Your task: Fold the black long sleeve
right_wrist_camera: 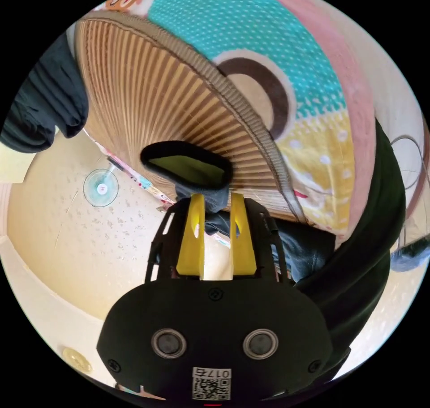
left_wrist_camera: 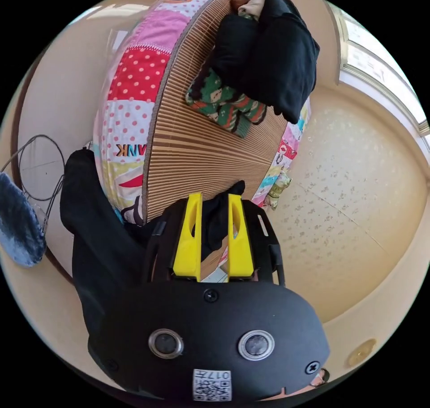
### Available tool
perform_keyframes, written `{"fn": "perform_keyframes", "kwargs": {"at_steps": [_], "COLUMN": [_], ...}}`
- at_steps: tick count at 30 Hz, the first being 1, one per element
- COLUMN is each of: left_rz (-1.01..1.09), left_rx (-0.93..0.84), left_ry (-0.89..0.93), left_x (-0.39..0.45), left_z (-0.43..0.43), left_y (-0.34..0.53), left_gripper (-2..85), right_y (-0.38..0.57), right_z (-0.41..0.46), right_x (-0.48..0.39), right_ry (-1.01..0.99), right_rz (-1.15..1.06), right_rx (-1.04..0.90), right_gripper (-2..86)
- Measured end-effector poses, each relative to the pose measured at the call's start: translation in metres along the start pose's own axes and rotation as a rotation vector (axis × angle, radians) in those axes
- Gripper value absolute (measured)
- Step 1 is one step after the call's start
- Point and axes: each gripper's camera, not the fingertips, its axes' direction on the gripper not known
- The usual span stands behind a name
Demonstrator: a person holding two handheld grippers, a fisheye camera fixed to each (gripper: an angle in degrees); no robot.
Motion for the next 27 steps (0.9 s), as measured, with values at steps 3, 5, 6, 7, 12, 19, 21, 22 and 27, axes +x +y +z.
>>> {"fn": "perform_keyframes", "kwargs": {"at_steps": [3, 5, 6, 7, 12, 19, 21, 22, 27], "left_rz": [0.011, 0.021, 0.026, 0.028, 0.041, 0.082, 0.099, 0.103, 0.137], "left_rx": [-0.022, -0.032, -0.037, -0.04, -0.065, -0.117, -0.14, -0.145, -0.205], "left_ry": [0.005, -0.008, -0.012, -0.013, -0.002, 0.003, 0.01, 0.012, -0.03], "left_x": [0.001, 0.002, 0.003, 0.003, 0.009, 0.023, 0.026, 0.027, 0.03], "left_z": [0.001, 0.003, 0.005, 0.006, 0.02, 0.041, 0.048, 0.049, 0.059], "left_y": [-0.001, -0.001, -0.002, -0.003, -0.006, -0.013, -0.017, -0.018, -0.025], "left_gripper": [8.9, 8.9, 8.9, 8.9, 8.9, 8.9, 8.9, 8.9, 8.9], "right_y": [-0.006, -0.01, -0.009, -0.006, 0.05, 0.23, 0.26, 0.271, 0.246], "right_z": [-0.004, 0.004, 0.009, 0.021, 0.128, 0.342, 0.386, 0.406, 0.403], "right_x": [-0.02, -0.042, -0.049, -0.068, -0.151, -0.121, -0.078, -0.049, 0.016], "right_ry": [-0.179, -0.337, -0.378, -0.449, -0.613, -0.329, -0.128, -0.02, 0.137], "right_rz": [-0.131, -0.222, -0.252, -0.326, -0.604, -0.586, -0.515, -0.468, -0.394], "right_rx": [0.06, 0.066, 0.061, 0.03, -0.403, -1.072, -1.201, -1.255, -1.151], "right_gripper": [4.3, 3.6, 3.5, 3.4, 3.8, 4.9, 6.2, 10.0, 12.9]}}
